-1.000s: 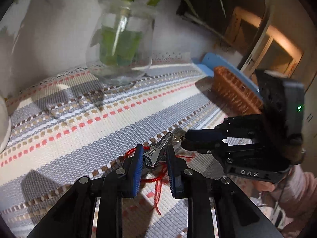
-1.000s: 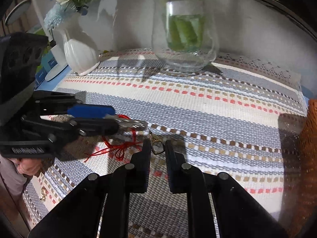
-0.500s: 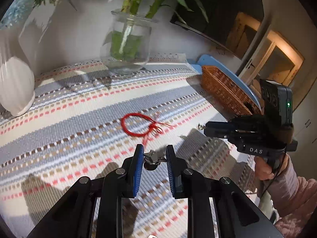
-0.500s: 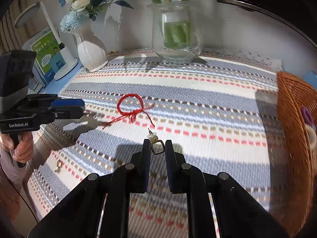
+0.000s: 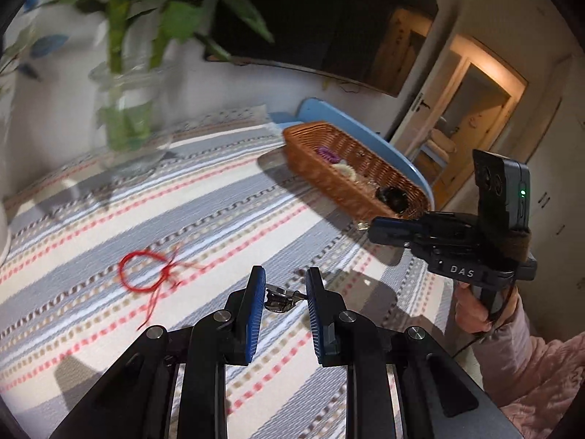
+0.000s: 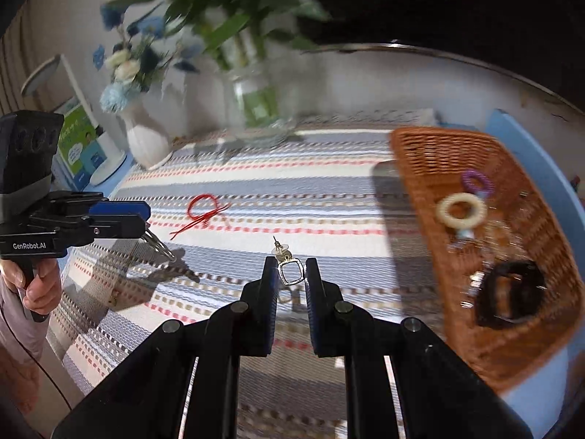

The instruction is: Organize jewelry

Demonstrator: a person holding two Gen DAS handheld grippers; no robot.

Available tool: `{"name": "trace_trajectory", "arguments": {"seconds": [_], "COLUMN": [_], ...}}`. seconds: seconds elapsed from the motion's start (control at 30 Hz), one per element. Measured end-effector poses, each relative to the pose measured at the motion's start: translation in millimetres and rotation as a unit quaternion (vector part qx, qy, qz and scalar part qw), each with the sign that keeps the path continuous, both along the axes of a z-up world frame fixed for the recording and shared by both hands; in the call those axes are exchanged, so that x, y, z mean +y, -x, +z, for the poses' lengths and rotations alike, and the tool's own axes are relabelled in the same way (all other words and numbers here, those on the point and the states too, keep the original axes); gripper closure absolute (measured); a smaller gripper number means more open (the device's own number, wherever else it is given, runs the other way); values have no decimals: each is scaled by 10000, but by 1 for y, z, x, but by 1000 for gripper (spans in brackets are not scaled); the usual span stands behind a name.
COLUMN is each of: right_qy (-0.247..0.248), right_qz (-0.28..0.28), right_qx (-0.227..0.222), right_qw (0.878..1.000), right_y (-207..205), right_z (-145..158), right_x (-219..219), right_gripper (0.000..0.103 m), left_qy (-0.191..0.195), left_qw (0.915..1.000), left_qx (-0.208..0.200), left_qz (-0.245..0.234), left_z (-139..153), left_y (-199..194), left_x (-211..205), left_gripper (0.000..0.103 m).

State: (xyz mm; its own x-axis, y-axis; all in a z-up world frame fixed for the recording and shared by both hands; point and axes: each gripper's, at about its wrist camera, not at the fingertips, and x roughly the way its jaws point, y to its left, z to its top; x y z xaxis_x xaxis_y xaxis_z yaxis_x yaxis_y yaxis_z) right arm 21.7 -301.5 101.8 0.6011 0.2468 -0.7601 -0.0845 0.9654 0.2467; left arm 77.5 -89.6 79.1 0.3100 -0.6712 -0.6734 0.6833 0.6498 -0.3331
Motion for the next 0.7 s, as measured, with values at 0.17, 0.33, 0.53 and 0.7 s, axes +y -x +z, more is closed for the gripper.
{"name": "trace_trajectory", "arguments": {"seconds": [0.17,0.33,0.53,0.7], "right_qy": [-145,-120,-290,-409], "right_qz": [-441,-1080,-1879,-2274], "right_qx": [-214,-372,-319,-157], "right_qw": [9987,9934,9812,9728], "right_y": [23,39,46,51], "right_z": [12,24,18,5], "right_x": [-42,-99,-168,-205], "right_gripper": [87,87,87,87], "left_qy": [-47,74,605,605], "left_qw": [9996,9985,9974,9976], "left_qx": [-95,-158,85,111], "left_qz": [-264,-527,-376,-314], "left_z": [16,28,27,15], "left_y": [-2,-13,-48,-71], "left_x": [-39,-87,-142,-187], "left_gripper": [80,80,80,80]}}
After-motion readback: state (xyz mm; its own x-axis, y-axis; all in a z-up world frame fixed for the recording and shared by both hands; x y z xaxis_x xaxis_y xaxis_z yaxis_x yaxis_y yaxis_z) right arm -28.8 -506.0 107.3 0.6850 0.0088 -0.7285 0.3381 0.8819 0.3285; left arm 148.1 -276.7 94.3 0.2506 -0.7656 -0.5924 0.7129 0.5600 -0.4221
